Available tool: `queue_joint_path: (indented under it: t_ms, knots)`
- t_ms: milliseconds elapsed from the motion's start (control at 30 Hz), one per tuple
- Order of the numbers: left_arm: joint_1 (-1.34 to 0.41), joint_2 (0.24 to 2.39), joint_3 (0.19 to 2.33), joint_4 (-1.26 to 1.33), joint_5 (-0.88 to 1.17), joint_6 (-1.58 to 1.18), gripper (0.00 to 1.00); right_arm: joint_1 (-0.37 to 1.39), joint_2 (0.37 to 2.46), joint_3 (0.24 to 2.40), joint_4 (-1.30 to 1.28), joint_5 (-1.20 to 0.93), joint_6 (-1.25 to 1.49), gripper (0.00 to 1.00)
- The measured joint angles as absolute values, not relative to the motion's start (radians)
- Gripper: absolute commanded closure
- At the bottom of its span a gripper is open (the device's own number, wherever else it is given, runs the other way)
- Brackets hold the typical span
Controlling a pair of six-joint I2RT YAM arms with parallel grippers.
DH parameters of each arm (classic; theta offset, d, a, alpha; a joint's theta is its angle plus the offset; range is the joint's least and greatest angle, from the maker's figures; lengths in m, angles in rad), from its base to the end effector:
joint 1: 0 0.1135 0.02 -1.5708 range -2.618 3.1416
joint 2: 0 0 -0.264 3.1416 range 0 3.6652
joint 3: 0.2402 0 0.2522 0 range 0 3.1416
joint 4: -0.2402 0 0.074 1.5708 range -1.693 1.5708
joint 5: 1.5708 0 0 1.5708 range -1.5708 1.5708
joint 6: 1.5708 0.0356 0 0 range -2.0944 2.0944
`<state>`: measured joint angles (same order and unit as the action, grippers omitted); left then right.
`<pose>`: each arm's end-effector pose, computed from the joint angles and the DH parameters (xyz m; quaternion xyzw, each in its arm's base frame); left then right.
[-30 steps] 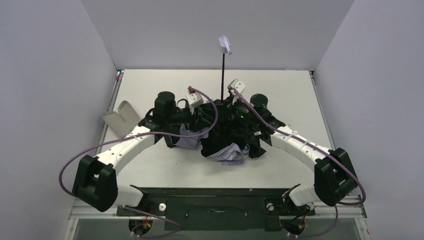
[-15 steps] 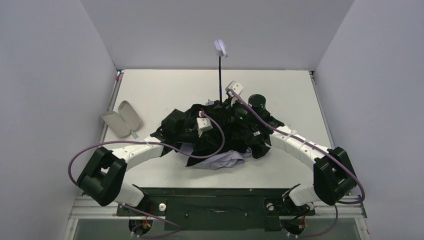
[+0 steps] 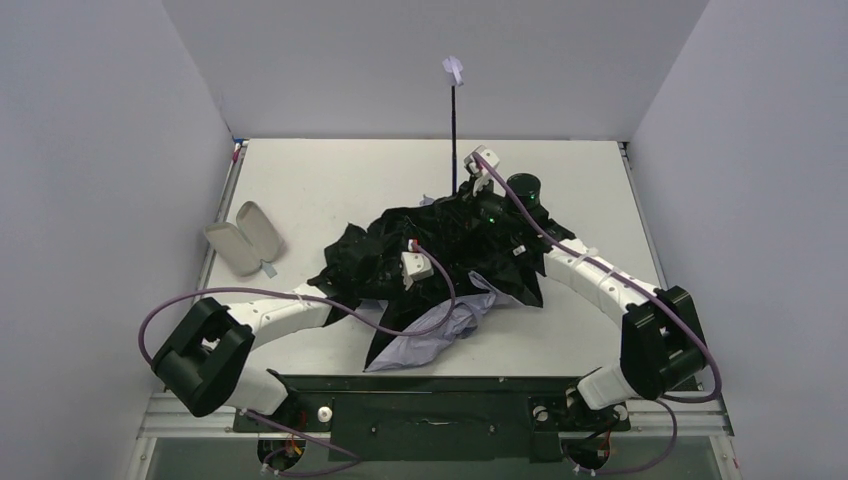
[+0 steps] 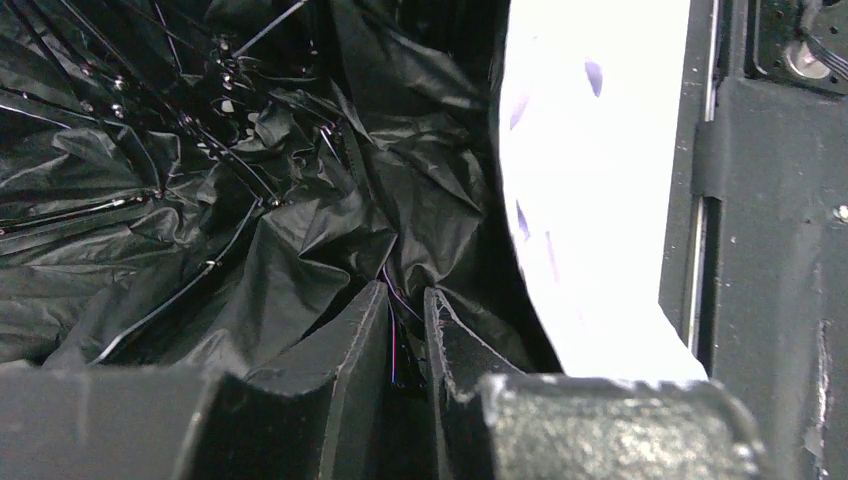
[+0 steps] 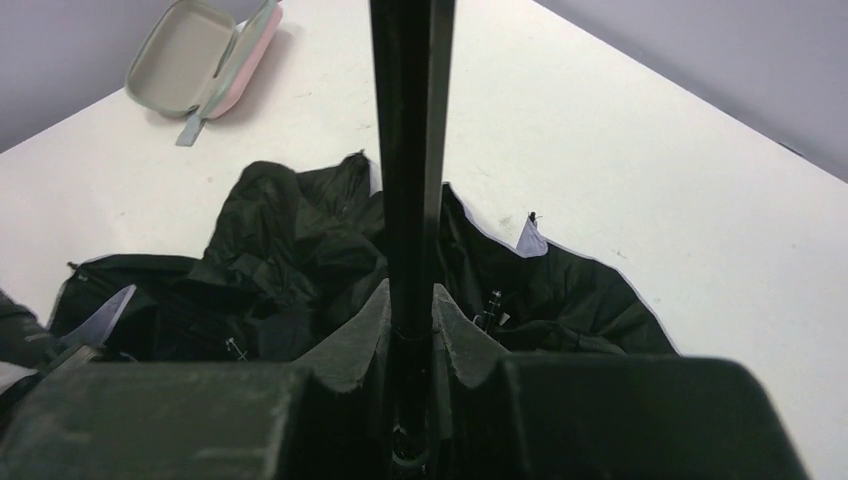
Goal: Open the umbrella
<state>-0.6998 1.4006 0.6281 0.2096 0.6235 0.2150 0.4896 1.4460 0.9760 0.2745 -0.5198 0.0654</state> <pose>0.2005 -0.1960 0.1908 0.5010 0.6824 -0.3711 0.3817 0.2879 0.1734 0.2976 -0.3167 0.6957 0.3590 0.5355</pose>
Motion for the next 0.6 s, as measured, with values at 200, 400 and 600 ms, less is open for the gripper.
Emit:
queue_joint_path:
  t_ms: [200,400,600]
  knots:
    - [-0.703,1.442,0.669,0.215,0.571,0.215,0.99,0.444,1.493,1.017,0.296,-0.508,0.069,1.0]
    - [-0.734,1.501,0.743,0.18,0.487,0.21,1.0,0.395,1.542,1.058,0.304,-0.513,0.07,1.0]
    - [-0.766,1.573,0.851,0.059,0.438,0.203,1.0,0.333,1.551,1.093,0.309,-0.521,0.056,1.0]
